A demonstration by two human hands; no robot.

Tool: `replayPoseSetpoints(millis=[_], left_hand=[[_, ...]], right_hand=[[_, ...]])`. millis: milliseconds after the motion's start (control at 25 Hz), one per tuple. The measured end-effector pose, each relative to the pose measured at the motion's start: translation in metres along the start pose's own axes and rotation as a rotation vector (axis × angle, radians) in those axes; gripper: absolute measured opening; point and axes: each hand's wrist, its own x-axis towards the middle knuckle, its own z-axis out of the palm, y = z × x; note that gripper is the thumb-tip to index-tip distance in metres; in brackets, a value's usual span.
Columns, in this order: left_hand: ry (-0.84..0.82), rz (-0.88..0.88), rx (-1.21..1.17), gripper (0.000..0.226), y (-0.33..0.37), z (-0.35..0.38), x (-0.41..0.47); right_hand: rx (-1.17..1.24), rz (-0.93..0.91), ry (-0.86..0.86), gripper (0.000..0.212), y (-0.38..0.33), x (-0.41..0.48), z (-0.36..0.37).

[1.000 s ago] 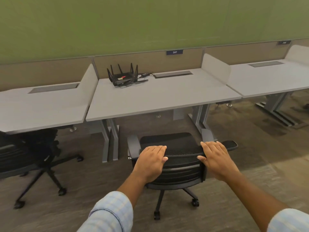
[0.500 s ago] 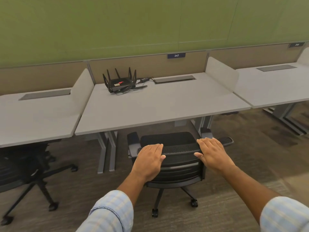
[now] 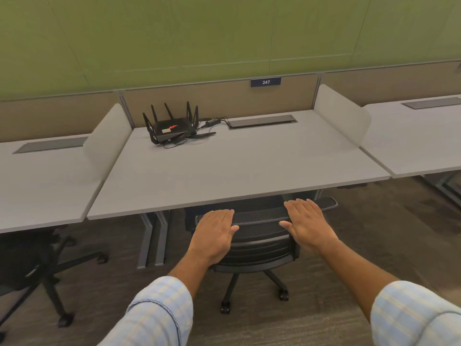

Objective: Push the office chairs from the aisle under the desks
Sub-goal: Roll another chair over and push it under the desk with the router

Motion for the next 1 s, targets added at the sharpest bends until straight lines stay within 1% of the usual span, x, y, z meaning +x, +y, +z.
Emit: replayPoseSetpoints(millis=[120,240,400,480,600,800,1000], left_hand=[[0.005,-0.015,0.013,0.053,-0.003,0.002,0.024],[0.021,-0.025,0.031,0.052,-0.007,0.004,0.040],[0.047,-0.049,0.037,0.049,-0.006,0.006,0.052],[0.053,-0.049,0.048,0.049,-0.008,0.007,0.055],[0.030,-0.062,0.061,0.052,-0.010,0.008,0.056],[0.039,-0.100,0.073,0.057,-0.005,0.014,0.050],[0.012,-0.141,0.131,0.077,0.002,0.015,0.043]], right_hand=[[0.010,-0.002,0.016,0.092,0.012,0.023,0.003],[-0.009,-0.010,0.037,0.083,0.019,0.040,0.004],[0.000,-0.010,0.087,0.077,0.023,0.048,0.009],[-0.001,-0.007,0.082,0.077,0.024,0.051,0.011],[-0.006,0.006,0.071,0.081,0.024,0.051,0.012],[0.001,0.086,0.009,0.100,0.014,0.045,0.015],[-0.051,0.098,-0.001,0.101,0.005,0.026,0.016]])
